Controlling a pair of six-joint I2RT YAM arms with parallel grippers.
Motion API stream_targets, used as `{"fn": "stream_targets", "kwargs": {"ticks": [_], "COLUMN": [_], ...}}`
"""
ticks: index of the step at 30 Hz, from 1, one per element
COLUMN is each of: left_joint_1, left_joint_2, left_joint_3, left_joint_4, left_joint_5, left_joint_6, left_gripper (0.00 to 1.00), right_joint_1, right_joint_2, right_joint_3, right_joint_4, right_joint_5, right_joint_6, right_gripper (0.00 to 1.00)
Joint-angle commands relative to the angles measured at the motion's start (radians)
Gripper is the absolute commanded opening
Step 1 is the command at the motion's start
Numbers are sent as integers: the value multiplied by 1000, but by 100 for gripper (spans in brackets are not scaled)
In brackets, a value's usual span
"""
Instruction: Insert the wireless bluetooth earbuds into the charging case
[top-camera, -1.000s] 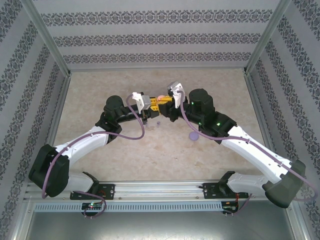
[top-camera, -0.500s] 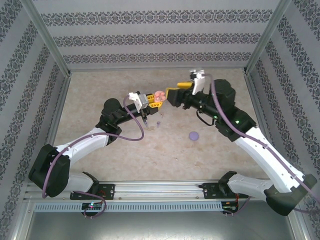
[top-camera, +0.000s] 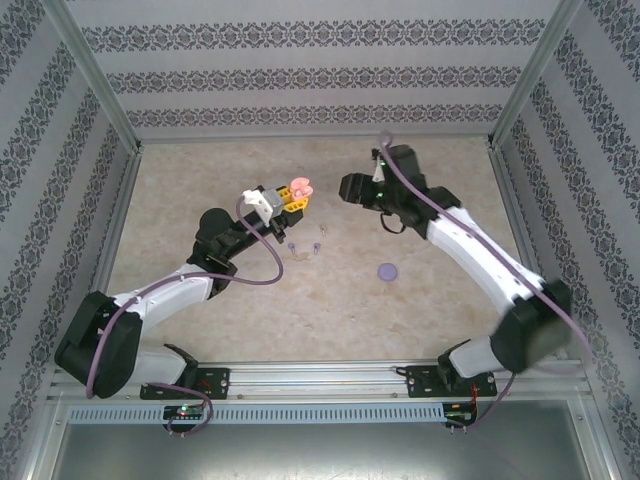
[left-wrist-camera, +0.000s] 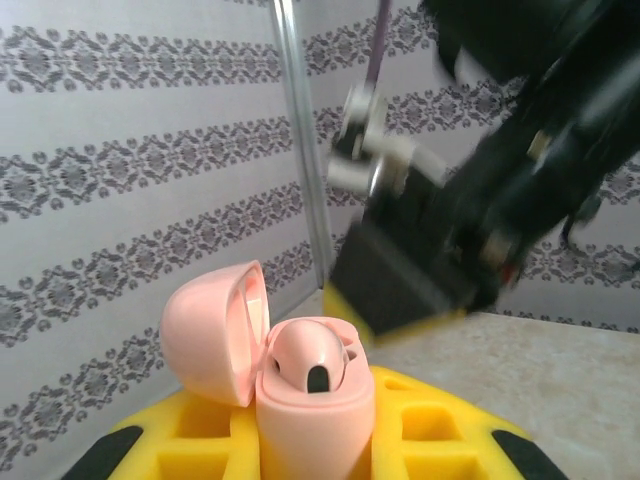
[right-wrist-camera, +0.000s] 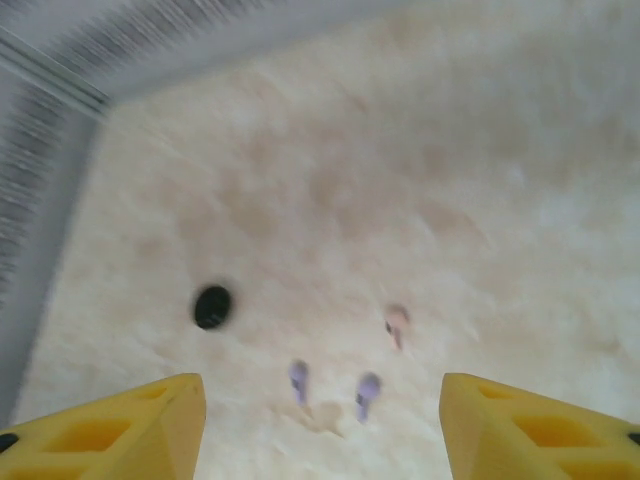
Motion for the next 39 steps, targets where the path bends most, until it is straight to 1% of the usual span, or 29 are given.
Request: {"fn": "stream_targets", "kwargs": {"ticks": [1,5,9,15,24,34,39], "left_joint_1": [24,44,60,73,86,95,97], "left_joint_2": [-54,-79,-96,-119,-130,-128,-118], "left_joint_3": [-22,-44,-60,-74,-90,-103,-103], "left_joint_4": [95,112,131,145,168,177,182], "left_joint_5": [-59,-81,-95,-97,-93,-89,-89], "left_joint_6": [-21,-31,-45,-56,-68,-70,-73], "left_gripper": [0,0,0,0,0,0,0], "right_joint_1": [20,53,88,129,145,146,146], "right_joint_2": [146,365,545,702,832,889,908], "right_joint_3": [103,274,429,565,672,712,733], "right_joint_4": [-116,-247,-357,-437,-504,-502,-507], "right_joint_5": [30,47,89,151,220,226,224], "right_joint_6": [22,-20,-36,-49,-41,-24,-20], "right_gripper": [61,59,57,52,44,36,35]}}
